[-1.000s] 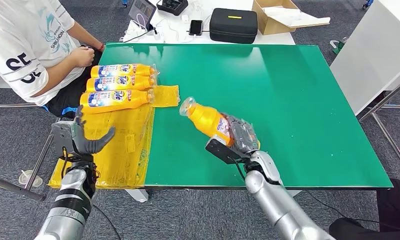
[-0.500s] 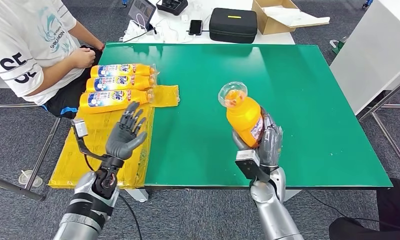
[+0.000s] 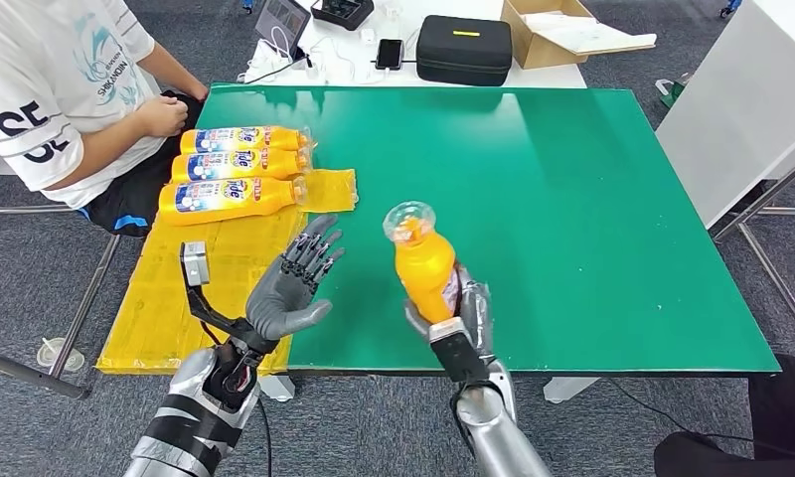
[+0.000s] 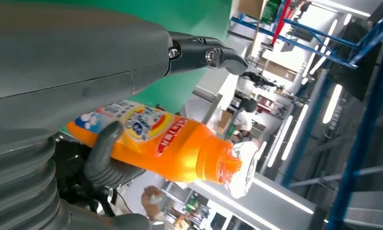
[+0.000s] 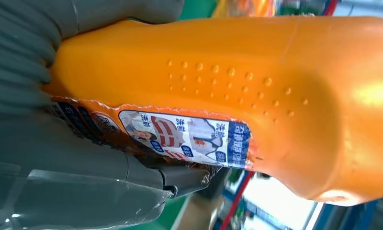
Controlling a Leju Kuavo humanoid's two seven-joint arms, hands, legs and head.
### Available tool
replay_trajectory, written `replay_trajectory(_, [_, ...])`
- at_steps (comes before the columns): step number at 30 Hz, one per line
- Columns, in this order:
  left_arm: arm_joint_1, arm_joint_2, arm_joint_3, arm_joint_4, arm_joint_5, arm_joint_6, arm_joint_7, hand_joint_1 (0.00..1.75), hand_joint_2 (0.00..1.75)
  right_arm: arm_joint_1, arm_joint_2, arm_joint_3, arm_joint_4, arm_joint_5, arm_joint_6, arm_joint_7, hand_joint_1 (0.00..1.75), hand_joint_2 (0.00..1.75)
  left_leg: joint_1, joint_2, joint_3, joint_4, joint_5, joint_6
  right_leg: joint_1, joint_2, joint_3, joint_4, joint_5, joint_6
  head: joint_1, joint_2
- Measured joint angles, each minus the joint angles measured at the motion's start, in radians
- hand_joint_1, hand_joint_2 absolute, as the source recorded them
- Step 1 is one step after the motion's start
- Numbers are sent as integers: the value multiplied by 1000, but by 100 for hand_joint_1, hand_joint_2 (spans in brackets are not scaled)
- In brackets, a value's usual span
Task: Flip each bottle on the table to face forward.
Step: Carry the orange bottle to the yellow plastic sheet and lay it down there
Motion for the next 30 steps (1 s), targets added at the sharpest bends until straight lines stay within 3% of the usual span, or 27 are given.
replay_trajectory(8, [-38, 4, -56, 23, -94, 93, -29, 0, 175, -71, 78, 110, 127, 52, -12, 0, 174, 175, 0, 0, 0, 0, 0, 0, 0, 0, -1, 0, 0, 0, 0, 0])
replay_trajectory(13, [-58, 4, -71, 47, -105, 106, -31, 0, 175, -98, 98, 143, 176, 62, -30, 0, 175, 175, 0, 0, -1, 0, 0, 0, 0, 0, -1, 0, 0, 0, 0, 0])
replay_trajectory(28, [-70, 17, -74, 133, 24, 37, 36, 0, 175, -172, 138, 188, 378, 101, -59, 10, 175, 175, 0, 1, -1, 0, 0, 0, 0, 0, -2, 0, 0, 0, 0, 0])
replay_trajectory(29, [-69, 18, -74, 135, 24, 37, 37, 11, 175, -174, 139, 188, 384, 101, -59, 10, 175, 175, 0, 1, -1, 0, 0, 0, 0, 0, -2, 0, 0, 0, 0, 0])
replay_trajectory(30, [-69, 18, -74, 135, 24, 37, 37, 55, 175, -175, 139, 188, 388, 101, -60, 11, 175, 175, 0, 1, -1, 0, 0, 0, 0, 0, -3, 0, 0, 0, 0, 0])
